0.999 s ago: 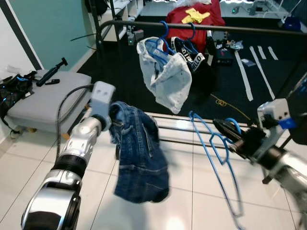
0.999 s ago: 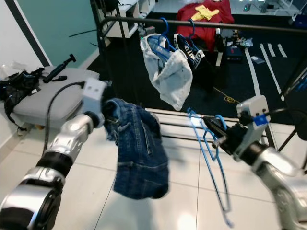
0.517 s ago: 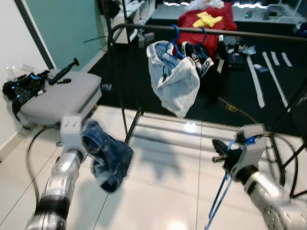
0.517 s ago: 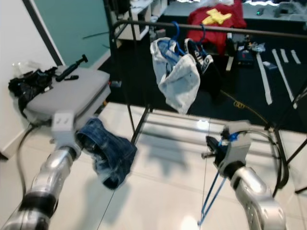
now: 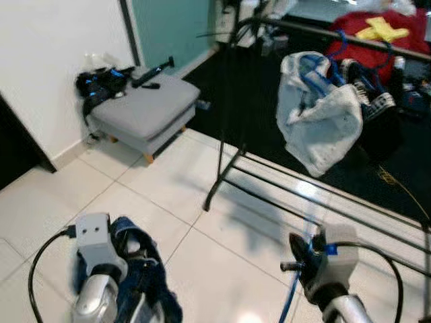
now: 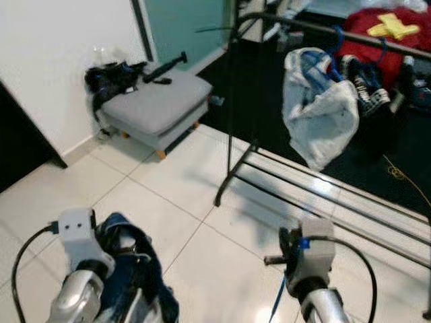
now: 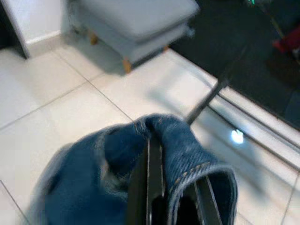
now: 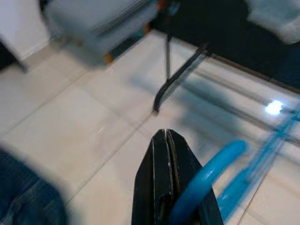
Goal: Hang hanger
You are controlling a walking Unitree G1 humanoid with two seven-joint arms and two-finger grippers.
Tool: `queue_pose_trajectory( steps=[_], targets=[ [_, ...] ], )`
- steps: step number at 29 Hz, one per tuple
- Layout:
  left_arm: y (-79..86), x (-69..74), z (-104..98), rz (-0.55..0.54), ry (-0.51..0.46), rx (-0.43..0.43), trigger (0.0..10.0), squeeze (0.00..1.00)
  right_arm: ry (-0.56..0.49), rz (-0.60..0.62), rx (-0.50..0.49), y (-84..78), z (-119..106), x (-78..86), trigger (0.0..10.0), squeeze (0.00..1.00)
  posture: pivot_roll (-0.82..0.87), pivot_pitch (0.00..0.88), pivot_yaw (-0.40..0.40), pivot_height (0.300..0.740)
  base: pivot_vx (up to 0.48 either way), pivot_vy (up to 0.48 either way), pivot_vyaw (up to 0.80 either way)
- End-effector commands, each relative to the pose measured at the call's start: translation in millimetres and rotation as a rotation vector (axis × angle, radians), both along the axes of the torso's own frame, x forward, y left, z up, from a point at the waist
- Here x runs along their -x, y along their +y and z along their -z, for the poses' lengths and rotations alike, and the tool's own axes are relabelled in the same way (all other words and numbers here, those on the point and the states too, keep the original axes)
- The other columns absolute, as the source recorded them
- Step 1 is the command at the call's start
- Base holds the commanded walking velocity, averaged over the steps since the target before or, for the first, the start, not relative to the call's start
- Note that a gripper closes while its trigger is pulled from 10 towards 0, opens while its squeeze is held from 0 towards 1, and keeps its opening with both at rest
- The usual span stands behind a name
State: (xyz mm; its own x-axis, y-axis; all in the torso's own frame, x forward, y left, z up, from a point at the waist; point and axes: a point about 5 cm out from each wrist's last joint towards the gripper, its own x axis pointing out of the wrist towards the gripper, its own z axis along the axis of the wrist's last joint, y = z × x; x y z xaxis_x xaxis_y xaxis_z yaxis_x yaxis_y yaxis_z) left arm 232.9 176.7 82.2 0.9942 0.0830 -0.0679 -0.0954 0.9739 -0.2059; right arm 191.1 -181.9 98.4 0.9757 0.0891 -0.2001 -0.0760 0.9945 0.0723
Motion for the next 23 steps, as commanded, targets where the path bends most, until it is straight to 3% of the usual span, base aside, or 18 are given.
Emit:
queue_pose_trajectory(
  steps=[1,13,23],
  targets=[
    [-11.3,1.7,-10.1,0.075,-0.011,0.053,10.0,0.0,-0.021,-0.018,-0.072,5.4,-4.3,3.1,10.0,0.0,0.0,0.195,-0.026,0.74,0.0,0.0,0.77],
    [-37.6,4.9,-23.3,0.348,-0.038,0.094,10.0,0.0,-0.035,-0.024,-0.136,10.5,-4.7,-1.1,10.0,0.0,0.02,0.202,-0.004,0.74,0.0,0.0,0.77],
    [-30.7,19.6,-30.1,0.337,-0.035,0.132,10.0,0.0,-0.025,-0.032,-0.177,10.5,-4.2,4.7,10.0,0.0,0.03,0.214,-0.008,0.74,0.0,0.0,0.76]
  ],
)
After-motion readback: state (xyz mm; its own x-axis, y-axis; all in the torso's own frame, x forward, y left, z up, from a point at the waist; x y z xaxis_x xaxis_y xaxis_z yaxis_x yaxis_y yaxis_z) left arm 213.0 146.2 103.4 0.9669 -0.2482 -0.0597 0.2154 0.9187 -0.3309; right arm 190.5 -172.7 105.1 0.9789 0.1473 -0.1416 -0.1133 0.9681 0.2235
